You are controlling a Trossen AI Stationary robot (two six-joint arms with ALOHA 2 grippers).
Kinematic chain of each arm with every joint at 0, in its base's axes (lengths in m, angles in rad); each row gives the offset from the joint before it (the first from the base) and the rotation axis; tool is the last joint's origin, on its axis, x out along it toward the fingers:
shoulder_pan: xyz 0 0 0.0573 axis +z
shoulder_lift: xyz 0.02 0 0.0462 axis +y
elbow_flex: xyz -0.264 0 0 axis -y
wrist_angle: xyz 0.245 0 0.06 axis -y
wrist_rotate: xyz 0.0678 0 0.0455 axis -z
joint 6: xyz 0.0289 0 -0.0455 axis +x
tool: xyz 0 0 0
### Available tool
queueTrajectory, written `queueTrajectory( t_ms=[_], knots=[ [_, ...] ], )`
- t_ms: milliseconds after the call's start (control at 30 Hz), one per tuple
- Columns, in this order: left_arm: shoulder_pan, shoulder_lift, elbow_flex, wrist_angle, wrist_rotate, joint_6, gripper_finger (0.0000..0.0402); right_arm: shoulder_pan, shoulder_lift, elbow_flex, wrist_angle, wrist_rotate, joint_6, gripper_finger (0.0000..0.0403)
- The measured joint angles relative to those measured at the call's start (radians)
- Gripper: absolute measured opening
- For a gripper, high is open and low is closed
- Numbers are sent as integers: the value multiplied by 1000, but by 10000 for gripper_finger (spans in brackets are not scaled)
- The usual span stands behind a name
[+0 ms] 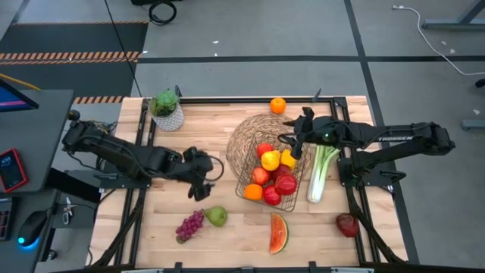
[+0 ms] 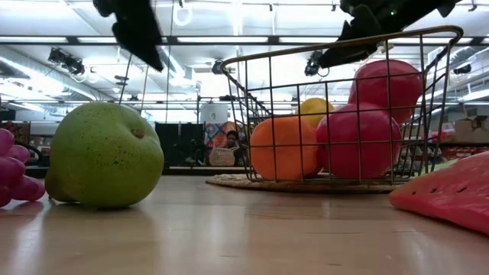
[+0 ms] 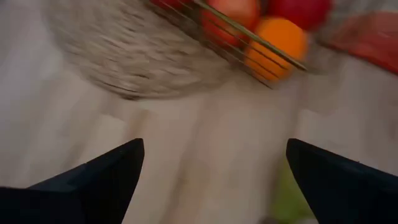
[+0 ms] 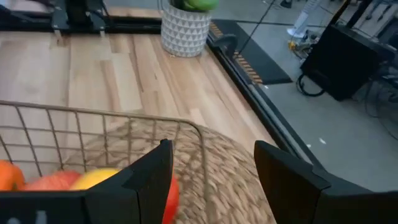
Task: Build produce basket
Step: Put the green pear into the wire basket
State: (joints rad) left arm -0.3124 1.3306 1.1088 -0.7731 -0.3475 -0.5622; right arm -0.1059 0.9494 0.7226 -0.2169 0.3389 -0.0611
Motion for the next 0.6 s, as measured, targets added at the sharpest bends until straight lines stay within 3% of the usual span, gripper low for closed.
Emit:
queueTrajectory(
  t_ms=[300, 467, 600],
  knots=[
    [-66, 32, -84, 2, 217, -81, 400, -26, -121, -1, -71, -80, -21, 231],
    [-108, 56, -83, 108, 251, -73, 400, -13, -220, -7, -110, -163, -21, 231],
    [-159, 81, -81, 182, 252, 31, 400, -2, -319, -79, -87, -194, -3, 231]
  ],
)
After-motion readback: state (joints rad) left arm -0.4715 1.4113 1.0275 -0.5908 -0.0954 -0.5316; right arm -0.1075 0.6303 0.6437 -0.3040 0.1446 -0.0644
